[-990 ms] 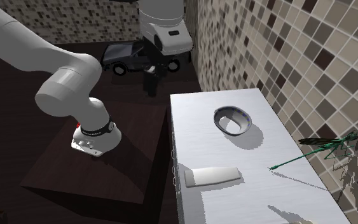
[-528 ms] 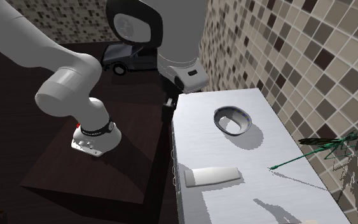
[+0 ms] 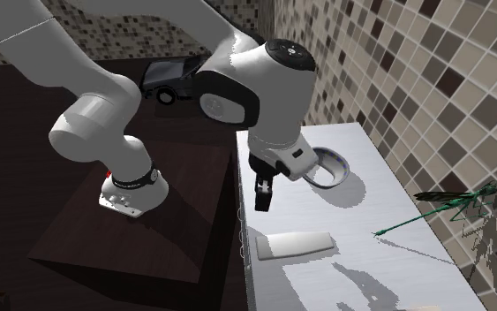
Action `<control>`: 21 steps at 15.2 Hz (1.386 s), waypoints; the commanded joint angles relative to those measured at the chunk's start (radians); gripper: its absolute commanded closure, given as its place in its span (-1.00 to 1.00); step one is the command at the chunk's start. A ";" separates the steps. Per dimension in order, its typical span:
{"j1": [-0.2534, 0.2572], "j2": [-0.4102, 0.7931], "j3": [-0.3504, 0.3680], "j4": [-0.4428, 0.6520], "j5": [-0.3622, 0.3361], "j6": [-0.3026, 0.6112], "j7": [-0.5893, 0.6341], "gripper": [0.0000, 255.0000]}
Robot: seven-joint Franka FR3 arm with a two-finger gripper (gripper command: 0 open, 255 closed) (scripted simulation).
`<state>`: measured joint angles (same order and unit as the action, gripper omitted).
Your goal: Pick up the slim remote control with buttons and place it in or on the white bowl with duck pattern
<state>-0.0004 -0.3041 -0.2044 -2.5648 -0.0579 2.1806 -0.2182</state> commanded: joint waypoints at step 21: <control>-0.026 0.638 0.000 0.230 0.178 0.475 -0.352 -1.00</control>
<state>-0.0244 0.3260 -0.2067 -2.3342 0.1165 2.6469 -0.5675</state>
